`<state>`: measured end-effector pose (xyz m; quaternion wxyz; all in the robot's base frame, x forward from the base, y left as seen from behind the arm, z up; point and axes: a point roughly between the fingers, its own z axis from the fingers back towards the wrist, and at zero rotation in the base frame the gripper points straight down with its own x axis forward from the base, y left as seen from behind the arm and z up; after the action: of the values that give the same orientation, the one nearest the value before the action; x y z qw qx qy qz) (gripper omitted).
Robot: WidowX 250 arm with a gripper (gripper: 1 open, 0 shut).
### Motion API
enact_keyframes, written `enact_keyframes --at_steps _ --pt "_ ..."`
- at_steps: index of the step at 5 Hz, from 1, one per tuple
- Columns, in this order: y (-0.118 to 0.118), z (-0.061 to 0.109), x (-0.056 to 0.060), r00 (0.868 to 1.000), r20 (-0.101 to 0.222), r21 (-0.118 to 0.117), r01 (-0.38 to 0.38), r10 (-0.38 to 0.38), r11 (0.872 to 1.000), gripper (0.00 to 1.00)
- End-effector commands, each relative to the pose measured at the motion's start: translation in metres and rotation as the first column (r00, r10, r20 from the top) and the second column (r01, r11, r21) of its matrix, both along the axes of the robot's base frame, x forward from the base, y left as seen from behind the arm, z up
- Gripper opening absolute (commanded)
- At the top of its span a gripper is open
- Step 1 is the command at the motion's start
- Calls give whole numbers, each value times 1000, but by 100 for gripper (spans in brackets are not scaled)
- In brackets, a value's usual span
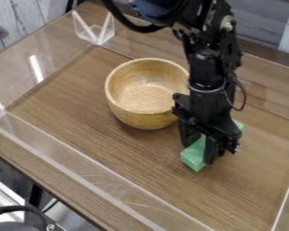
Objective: Remove the green block from inside the brown bowl and put it on the table
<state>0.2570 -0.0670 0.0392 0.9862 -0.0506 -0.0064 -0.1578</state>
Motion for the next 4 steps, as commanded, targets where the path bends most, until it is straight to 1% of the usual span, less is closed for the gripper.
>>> enact_keyframes --at_steps 1,2,3,4 --pt "0 11 13 999 50 -15 -5 6 1000 0" --pt "0 15 13 999 50 -17 -9 10 1000 100" --pt "2 33 14 997 79 -27 -20 23 999 100" --pt "7 63 18 989 142 -45 -36 43 998 100"
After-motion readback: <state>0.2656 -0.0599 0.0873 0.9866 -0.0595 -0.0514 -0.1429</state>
